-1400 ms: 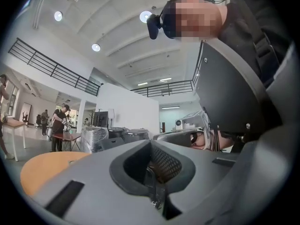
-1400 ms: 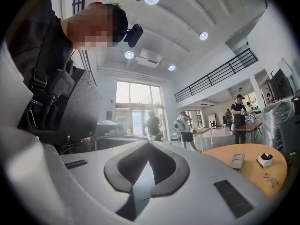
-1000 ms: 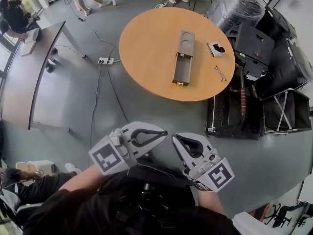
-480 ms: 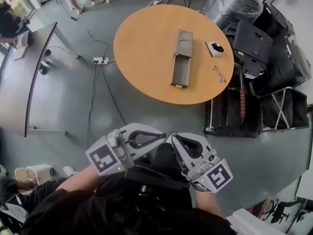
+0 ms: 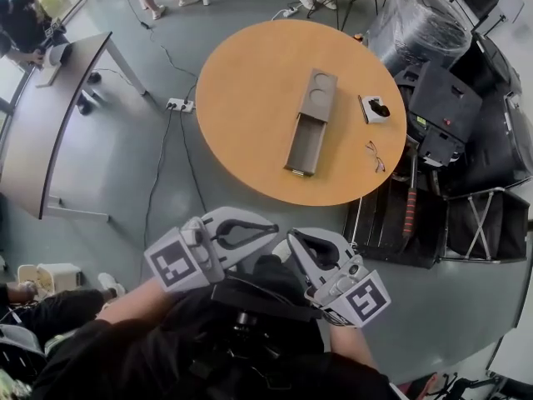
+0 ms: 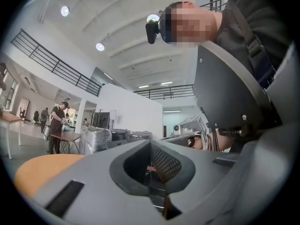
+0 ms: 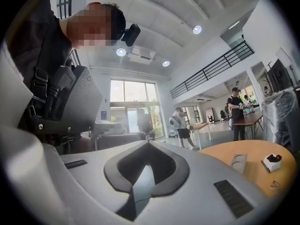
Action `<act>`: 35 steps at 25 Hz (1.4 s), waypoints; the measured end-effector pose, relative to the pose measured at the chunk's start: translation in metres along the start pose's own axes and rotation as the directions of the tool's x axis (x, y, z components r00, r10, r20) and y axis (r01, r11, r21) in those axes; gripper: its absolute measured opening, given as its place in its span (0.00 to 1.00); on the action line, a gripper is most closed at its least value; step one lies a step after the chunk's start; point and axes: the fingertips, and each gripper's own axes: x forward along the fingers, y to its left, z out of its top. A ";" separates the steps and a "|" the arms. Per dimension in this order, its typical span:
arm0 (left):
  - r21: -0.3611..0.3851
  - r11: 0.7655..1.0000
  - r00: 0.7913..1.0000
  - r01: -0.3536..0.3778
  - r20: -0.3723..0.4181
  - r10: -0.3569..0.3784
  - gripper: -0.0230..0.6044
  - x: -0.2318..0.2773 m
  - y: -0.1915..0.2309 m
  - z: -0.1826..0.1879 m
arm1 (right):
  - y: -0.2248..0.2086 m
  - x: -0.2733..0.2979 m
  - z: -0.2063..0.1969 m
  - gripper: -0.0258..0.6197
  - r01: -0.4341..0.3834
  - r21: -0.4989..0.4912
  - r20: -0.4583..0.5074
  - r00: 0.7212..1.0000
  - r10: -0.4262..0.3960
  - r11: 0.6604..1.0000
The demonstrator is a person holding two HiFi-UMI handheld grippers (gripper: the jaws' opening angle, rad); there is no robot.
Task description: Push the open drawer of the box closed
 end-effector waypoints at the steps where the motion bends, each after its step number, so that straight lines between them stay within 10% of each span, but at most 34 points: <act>1: 0.003 1.000 1.000 -0.011 0.002 0.011 0.08 0.010 0.007 0.000 | -0.013 -0.002 0.000 0.04 -0.006 0.004 -0.001 1.000 0.006 1.000; 16: 0.066 0.987 0.989 -0.149 0.007 0.149 0.08 0.109 0.063 -0.039 | -0.145 -0.024 -0.040 0.04 -0.045 0.084 -0.022 0.999 0.047 0.995; 35: 0.044 0.990 0.988 -0.132 -0.077 0.136 0.08 0.136 0.194 -0.161 | -0.266 0.057 -0.219 0.04 0.135 0.362 -0.223 0.973 -0.055 0.922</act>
